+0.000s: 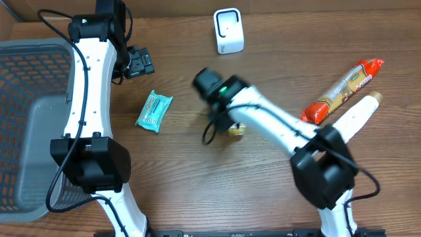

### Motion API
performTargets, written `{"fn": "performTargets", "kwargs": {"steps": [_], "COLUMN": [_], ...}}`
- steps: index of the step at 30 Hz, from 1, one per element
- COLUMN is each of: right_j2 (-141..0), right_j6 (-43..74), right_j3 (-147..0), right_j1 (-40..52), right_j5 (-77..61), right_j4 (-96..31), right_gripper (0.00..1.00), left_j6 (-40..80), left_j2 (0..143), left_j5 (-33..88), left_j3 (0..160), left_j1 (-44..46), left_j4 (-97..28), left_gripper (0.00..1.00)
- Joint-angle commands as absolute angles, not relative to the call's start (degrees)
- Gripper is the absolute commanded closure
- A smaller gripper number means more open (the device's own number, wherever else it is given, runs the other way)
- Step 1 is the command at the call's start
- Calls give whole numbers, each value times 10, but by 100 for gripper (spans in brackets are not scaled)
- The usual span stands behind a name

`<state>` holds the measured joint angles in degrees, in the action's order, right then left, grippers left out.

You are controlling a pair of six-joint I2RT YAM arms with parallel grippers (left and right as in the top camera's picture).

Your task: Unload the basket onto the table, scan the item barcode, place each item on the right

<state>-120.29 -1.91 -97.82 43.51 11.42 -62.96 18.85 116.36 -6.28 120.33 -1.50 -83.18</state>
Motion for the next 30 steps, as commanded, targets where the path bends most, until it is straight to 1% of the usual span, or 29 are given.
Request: {"fn": "performTargets", "kwargs": {"steps": [1,3,7,11,13,14,15,17,18,20,21,24,30], "right_j2": [-1242,-1243,-1230,-1194,-1151,-1140,-1129,-1116,-1116,-1121,-1126,-1140,-1161], "right_j6": [-17,-14,29,43,50,50,49,49,46,45,34,-6,-4], "right_j3": [-985,-985,-1006,-1036,-1052,-1053,-1052,-1052,-1052,-1041,-1013,-963,-870], "right_j1": [475,484,474,433,385,373,356,317,297,267,236,210,220], "right_j5": [101,93,91,45,-16,-31,-51,-90,-108,-137,-195,-300,-344], "right_j4": [-629,-628,-629,-629,-631,-631,-632,-644,-654,-663,-661,-650,-589], "right_gripper": [45,40,38,38,36,34,30,19,17,16,16,16,17], "left_j6": [178,178,178,178,178,178,178,178,178,178,178,178,178], "left_j2": [1169,1169,1169,1169,1169,1169,1169,1169,1169,1169,1169,1169,1169], "left_j5": [-68,-68,-68,-68,-68,-68,-68,-68,-68,-68,-68,-68,-68], "left_j3": [1202,1202,1202,1202,1202,1202,1202,1202,1202,1202,1202,1202,1202], "left_j1": [-15,-15,-15,-15,-15,-15,-15,-15,-15,-15,-15,-15,-15], "left_j4": [-833,-833,-833,-833,-833,-833,-833,-833,-833,-833,-833,-833,-833], "left_gripper": [1,0,1,1,0,0,1,1,0,0,0,1,0]}}
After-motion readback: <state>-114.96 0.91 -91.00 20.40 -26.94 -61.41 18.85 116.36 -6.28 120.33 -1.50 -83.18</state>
